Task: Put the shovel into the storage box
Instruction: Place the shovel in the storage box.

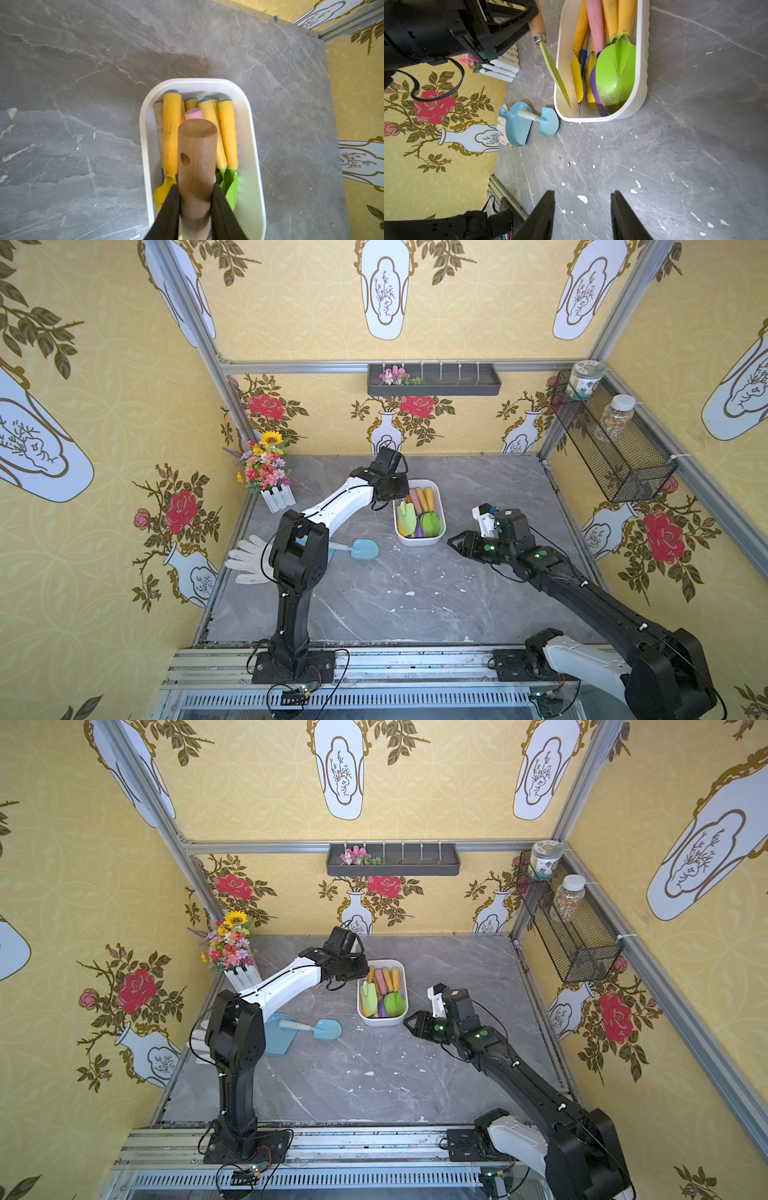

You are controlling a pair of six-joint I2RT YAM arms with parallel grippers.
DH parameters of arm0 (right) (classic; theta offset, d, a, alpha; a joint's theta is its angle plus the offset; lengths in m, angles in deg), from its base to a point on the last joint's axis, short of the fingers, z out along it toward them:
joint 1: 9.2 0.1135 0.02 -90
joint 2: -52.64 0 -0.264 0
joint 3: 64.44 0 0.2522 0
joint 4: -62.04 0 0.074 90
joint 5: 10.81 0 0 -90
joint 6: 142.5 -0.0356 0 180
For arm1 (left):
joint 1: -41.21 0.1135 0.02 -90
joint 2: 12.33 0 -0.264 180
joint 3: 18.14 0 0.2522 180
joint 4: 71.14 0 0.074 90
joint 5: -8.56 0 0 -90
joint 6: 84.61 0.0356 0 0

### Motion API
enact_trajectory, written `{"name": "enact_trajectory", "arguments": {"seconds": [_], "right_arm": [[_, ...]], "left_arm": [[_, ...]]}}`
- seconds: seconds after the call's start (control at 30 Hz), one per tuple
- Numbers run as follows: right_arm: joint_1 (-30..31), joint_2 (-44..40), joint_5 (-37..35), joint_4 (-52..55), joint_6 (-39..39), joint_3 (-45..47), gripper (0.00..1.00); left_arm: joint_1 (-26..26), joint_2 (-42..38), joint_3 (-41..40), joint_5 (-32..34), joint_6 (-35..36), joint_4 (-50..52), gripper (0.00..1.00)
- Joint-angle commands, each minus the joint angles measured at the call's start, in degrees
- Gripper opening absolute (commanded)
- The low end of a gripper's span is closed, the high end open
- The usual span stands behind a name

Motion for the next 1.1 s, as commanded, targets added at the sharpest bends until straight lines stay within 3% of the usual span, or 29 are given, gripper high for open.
{"name": "enact_trajectory", "arguments": {"seconds": [0.0,0.43,0.73,1.07], "right_arm": [[-0.1,0.0,-0.7,-0.5,0.5,0.1,0.48],[-0.2,0.9,-0.4,-1.2,0.2,-0.4,0.48],[-0.2,0.0,-0.3,-1.3,-0.1,0.5,0.48],[-0.2,0.3,-0.1,-1.9,-0.6,0.7,0.48]], "left_arm": [[-0.3,1.1,0.3,0.9,1.0,0.6,0.12],[-1.7,5.1,3.9,4.9,1.2,5.1,0.20],[-1.9,5.1,5.3,6.6,0.7,6.1,0.44],[-2.3,1.1,4.2,6.5,0.6,5.6,0.44]]}}
